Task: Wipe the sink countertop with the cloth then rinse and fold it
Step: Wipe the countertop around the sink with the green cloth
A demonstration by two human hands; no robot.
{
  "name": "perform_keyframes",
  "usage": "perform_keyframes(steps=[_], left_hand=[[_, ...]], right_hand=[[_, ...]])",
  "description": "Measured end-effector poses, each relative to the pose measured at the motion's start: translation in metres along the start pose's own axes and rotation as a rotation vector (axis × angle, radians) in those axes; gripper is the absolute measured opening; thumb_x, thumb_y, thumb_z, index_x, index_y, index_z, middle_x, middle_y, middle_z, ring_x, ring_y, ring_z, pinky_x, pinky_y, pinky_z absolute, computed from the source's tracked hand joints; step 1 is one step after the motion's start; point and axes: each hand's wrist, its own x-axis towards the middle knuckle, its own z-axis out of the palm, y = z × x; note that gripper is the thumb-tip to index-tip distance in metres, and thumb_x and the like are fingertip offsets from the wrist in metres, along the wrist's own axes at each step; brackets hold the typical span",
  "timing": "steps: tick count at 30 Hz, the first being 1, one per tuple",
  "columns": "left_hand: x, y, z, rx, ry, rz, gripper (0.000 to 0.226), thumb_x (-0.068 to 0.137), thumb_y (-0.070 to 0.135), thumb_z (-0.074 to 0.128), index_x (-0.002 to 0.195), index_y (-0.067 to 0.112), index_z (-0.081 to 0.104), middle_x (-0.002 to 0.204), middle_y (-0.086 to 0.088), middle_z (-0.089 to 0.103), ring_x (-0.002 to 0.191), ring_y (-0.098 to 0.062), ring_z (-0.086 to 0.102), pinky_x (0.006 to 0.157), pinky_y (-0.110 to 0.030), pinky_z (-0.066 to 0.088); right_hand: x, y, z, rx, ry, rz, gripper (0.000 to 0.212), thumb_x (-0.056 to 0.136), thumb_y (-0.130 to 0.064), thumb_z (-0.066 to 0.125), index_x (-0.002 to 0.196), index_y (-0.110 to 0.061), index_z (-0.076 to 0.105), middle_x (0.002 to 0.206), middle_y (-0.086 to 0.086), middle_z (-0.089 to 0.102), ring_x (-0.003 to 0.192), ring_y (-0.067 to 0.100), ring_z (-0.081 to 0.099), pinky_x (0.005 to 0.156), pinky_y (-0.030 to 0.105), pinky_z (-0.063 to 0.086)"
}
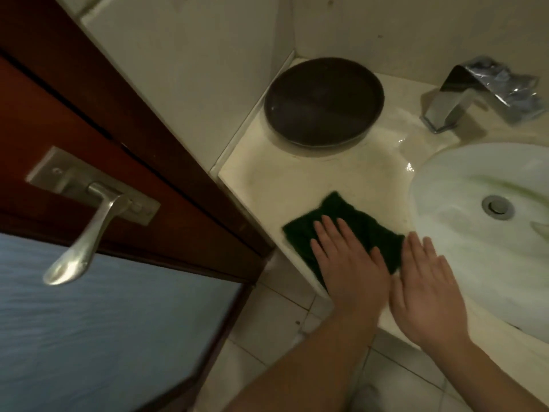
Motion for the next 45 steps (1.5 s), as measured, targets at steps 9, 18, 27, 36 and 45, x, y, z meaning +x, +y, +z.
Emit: perform_keyframes(steps=[9,18,27,36,45], left_hand=[[0.048,-0.066,-0.02,0.126,0.066,0.094,0.081,0.091,0.055,0.022,0.152,0.006,0.007,0.161,-0.017,0.006,0.148,-0.031,0.002,0.119,-0.049,0.008],[0.109,-0.08,-0.032,0.076,0.14,-0.256,0.079,0.093,0.05,0.021,0.151,0.0,0.004,0.159,-0.022,0.004,0.147,-0.035,0.003,0.12,-0.049,0.005],[-0.014,-0.027,0.004,0.102,0.012,0.199,0.078,0.089,0.049,0.02,0.152,0.004,0.009,0.16,-0.018,0.006,0.148,-0.031,0.004,0.12,-0.045,0.004],[0.111,-0.052,-0.036,0.036,0.049,-0.244,0.08,0.092,0.043,0.031,0.151,0.001,-0.002,0.16,-0.02,-0.002,0.147,-0.034,-0.003,0.119,-0.049,0.0],[0.104,0.043,-0.01,0.133,0.054,0.136,0.075,0.092,0.045,0.024,0.152,0.002,0.006,0.16,-0.02,0.006,0.147,-0.037,0.003,0.118,-0.053,0.006]], right_hand=[[-0.01,0.01,0.004,-0.037,0.023,0.022,0.065,0.092,-0.03,0.02,0.15,0.0,0.02,0.159,0.017,0.018,0.148,0.031,0.011,0.12,0.046,0.013],[0.017,-0.016,0.008,0.044,0.038,-0.005,0.064,0.094,-0.029,0.032,0.152,-0.004,0.019,0.159,0.015,0.02,0.148,0.027,0.016,0.121,0.043,0.011],[0.009,-0.003,0.004,0.105,0.053,-0.046,0.061,0.092,-0.021,0.038,0.149,-0.002,0.026,0.157,0.015,0.026,0.147,0.026,0.02,0.119,0.034,0.008],[0.01,-0.006,0.003,0.124,0.092,-0.023,0.06,0.091,-0.023,0.033,0.148,-0.003,0.031,0.154,0.015,0.032,0.145,0.027,0.027,0.118,0.034,0.008],[-0.017,0.02,0.009,0.072,0.074,0.204,0.064,0.092,-0.032,0.028,0.148,-0.001,0.028,0.156,0.016,0.029,0.147,0.03,0.02,0.119,0.044,0.016]])
